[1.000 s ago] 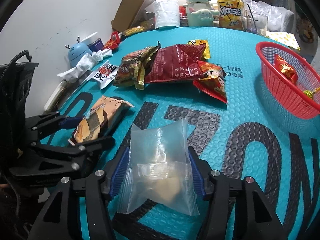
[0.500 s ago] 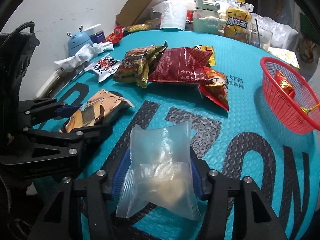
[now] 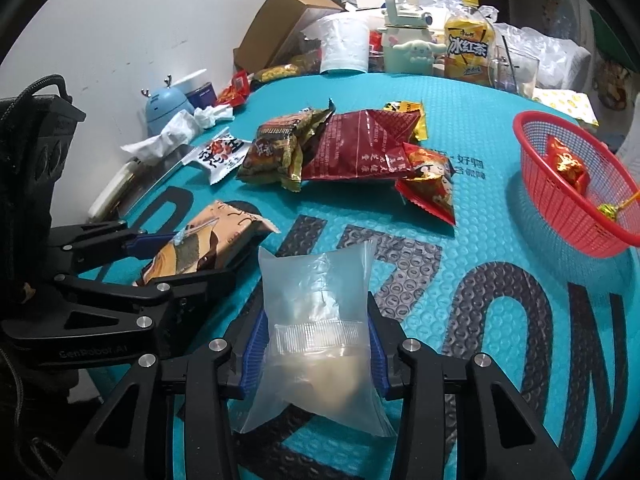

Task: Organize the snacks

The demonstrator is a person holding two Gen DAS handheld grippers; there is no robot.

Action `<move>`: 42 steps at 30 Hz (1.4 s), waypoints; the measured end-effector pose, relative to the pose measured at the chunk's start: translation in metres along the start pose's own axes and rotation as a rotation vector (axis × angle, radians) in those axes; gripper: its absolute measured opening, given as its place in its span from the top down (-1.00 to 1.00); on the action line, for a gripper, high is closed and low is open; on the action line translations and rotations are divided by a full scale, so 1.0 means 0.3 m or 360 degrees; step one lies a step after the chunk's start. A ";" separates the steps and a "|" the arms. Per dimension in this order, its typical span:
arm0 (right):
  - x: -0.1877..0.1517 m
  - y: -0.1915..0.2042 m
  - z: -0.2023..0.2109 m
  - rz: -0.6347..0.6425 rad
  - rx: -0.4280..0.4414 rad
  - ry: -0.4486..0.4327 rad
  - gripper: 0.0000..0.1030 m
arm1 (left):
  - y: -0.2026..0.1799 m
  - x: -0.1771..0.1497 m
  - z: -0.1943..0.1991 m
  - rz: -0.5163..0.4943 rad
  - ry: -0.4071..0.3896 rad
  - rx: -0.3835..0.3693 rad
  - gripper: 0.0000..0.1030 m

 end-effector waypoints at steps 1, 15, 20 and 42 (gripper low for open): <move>-0.002 -0.003 0.006 -0.0010 0.0000 -0.0002 0.17 | -0.010 0.002 0.001 -0.0009 -0.0004 -0.0011 0.00; -0.055 -0.092 0.112 -0.0150 -0.0095 -0.0045 0.17 | -0.156 0.027 -0.017 -0.0133 0.0013 -0.0206 0.00; -0.080 -0.140 0.164 -0.0218 -0.0141 -0.0065 0.17 | -0.229 0.054 -0.023 -0.0213 0.0008 -0.0276 0.00; -0.014 -0.394 0.331 -0.0363 -0.0335 -0.0251 0.17 | -0.473 0.287 0.003 -0.0462 -0.0141 -0.0440 0.00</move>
Point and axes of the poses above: each gripper's, at about its wrist camera, not at the fingertips, and z roughly against the way its jaws point, y to its left, x to its top, the point moved 7 cm from there along -z, roughly the way its jaws point, and after that the axes turned 11 degrees about -x, right-handed, at the moved point
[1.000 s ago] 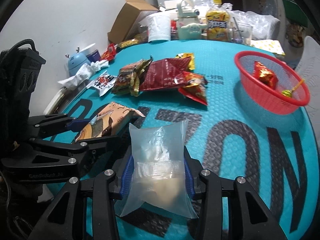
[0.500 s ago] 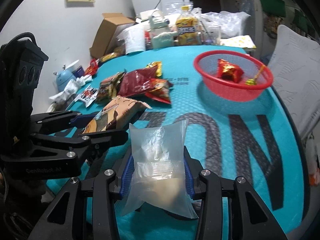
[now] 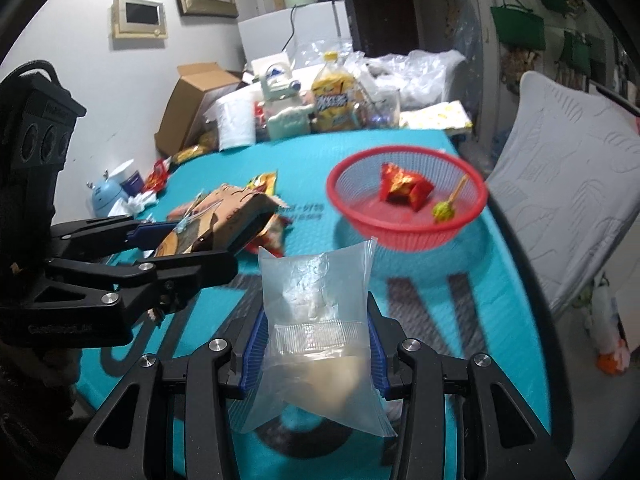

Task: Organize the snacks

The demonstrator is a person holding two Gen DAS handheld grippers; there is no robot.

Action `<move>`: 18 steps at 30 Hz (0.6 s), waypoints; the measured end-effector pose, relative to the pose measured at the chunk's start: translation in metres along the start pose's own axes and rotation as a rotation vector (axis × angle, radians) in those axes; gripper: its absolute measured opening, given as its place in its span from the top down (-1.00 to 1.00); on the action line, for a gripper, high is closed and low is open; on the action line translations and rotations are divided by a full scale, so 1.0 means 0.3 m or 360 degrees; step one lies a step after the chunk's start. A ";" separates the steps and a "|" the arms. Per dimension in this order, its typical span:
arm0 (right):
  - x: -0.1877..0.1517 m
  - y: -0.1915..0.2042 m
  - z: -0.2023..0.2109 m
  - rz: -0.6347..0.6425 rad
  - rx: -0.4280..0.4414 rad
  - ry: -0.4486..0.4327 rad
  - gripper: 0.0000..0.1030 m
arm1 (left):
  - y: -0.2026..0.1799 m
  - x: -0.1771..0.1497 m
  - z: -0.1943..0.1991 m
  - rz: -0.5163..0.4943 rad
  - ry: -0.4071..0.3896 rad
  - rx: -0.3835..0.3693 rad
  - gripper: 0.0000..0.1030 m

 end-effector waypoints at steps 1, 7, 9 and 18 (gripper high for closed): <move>0.016 -0.010 0.001 0.0001 -0.0007 -0.0018 0.17 | 0.001 0.011 -0.002 -0.0009 -0.0006 0.0009 0.00; 0.115 -0.061 -0.014 0.0023 -0.0046 -0.0108 0.17 | 0.004 0.102 -0.023 -0.0050 -0.0038 0.0036 0.00; 0.150 -0.075 -0.025 0.0031 -0.0046 -0.0134 0.17 | 0.004 0.126 -0.029 -0.0063 -0.0053 0.0046 0.00; 0.285 -0.154 -0.099 0.0038 -0.0064 -0.0188 0.17 | 0.039 0.260 -0.105 -0.0103 -0.0076 0.0079 0.00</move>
Point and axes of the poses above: each gripper's, at about its wrist camera, not at the fingertips, and z roughly against the way its jaws point, y to its left, x to its top, the point moved 7 cm from there along -z, roughly the way its jaws point, and after that the axes turned 11 degrees about -x, right-handed, at the moved point
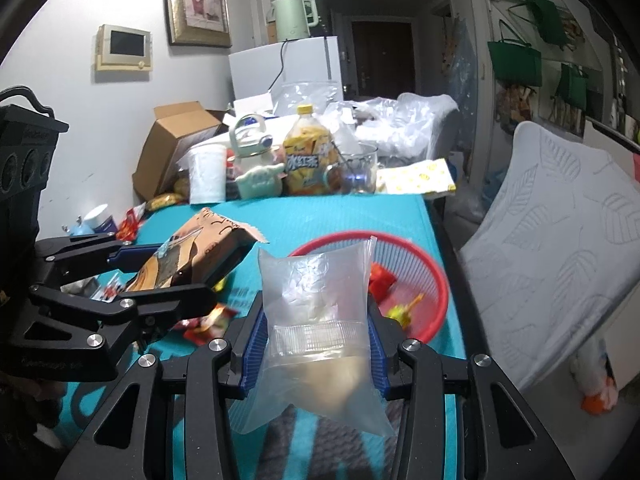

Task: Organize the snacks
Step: 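Open both tools over the basket to drop the seaweed packet and pastry bag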

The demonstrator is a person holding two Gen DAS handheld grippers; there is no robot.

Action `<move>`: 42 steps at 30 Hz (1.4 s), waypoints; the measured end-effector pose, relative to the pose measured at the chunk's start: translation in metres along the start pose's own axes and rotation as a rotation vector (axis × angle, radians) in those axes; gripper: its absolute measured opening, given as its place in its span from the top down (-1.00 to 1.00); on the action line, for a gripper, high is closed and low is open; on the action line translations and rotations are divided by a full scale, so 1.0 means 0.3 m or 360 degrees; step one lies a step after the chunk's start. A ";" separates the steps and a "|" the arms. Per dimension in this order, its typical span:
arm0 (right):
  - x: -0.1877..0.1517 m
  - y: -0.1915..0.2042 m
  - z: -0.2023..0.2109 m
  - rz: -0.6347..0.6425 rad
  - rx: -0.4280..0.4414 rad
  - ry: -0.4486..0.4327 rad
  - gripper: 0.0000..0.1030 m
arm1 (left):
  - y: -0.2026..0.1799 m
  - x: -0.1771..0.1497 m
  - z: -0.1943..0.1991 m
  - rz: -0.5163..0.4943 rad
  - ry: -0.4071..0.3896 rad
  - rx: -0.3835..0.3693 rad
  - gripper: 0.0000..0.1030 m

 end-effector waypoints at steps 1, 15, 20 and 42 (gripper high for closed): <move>0.011 -0.009 -0.012 0.0001 -0.0006 0.0000 0.17 | 0.002 0.009 -0.008 -0.0002 -0.0002 0.0001 0.00; 0.157 -0.135 -0.185 0.0053 -0.0092 -0.0037 0.17 | 0.085 0.140 -0.205 0.0007 0.0030 -0.0034 0.00; 0.198 -0.184 -0.271 0.0075 -0.0139 -0.0045 0.17 | 0.125 0.151 -0.276 0.0044 0.0048 -0.0022 0.00; 0.088 -0.170 -0.423 0.0114 -0.0109 0.0126 0.04 | 0.174 0.103 -0.411 0.0014 0.0171 0.0115 0.00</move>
Point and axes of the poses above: each gripper's, at about its wrist camera, not at the fingertips, and z roughly against the way its jaws point, y to its left, x to its top, the point moved 7 cm from there along -z, roughly the way its jaws point, and after that the axes turned 11 degrees about -x, right-handed, at the moved point
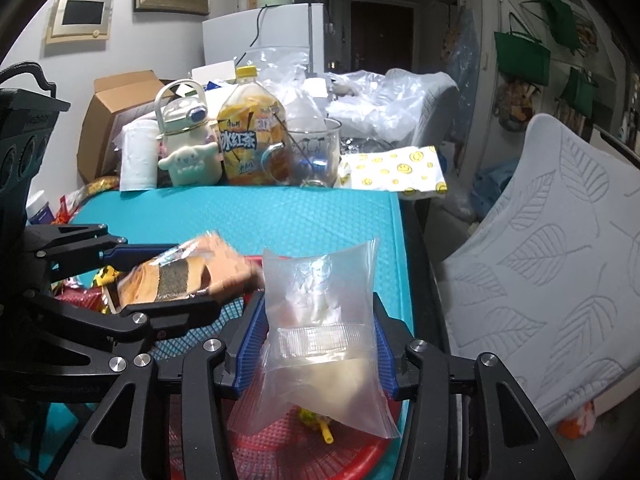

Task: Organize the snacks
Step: 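Open both tools over the basket to drop the seaweed packet and pastry bag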

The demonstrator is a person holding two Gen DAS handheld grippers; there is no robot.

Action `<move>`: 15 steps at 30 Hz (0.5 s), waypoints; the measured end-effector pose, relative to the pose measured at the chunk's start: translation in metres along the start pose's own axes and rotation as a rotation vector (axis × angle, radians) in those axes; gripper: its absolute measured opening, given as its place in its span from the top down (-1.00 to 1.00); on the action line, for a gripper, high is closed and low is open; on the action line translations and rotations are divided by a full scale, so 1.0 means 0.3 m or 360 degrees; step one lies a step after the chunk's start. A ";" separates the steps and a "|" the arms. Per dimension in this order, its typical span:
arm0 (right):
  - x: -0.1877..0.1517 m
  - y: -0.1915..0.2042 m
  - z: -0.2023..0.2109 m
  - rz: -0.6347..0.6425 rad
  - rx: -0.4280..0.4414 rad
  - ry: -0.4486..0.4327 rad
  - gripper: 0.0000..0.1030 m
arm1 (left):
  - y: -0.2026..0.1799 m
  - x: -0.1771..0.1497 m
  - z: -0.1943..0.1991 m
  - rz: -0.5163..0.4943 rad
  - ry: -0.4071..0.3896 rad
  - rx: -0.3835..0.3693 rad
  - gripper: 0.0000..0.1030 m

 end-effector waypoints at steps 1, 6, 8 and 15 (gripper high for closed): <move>-0.002 -0.004 -0.002 -0.0003 -0.0004 0.0009 -0.01 | -0.001 0.002 -0.002 -0.0009 0.0004 0.0023 -0.01; -0.018 -0.029 -0.006 -0.0053 -0.0004 0.0055 -0.12 | 0.007 0.005 -0.011 -0.0001 0.0037 0.0066 -0.10; -0.025 -0.037 -0.004 -0.0062 -0.0012 0.0066 -0.14 | 0.013 0.006 -0.013 0.0008 0.0036 0.0081 -0.21; -0.026 -0.048 0.021 -0.0076 -0.0015 0.0062 -0.27 | 0.015 0.010 0.016 0.0026 0.0014 0.0085 -0.26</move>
Point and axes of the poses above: each gripper's, at about its wrist camera, not at the fingertips, and z roughly against the way its jaws point, y to its left, x to its top, the point moved 7 cm from there along -z, roughly the way its jaws point, and after that the axes turned 11 degrees about -x, right-handed, at the moved point
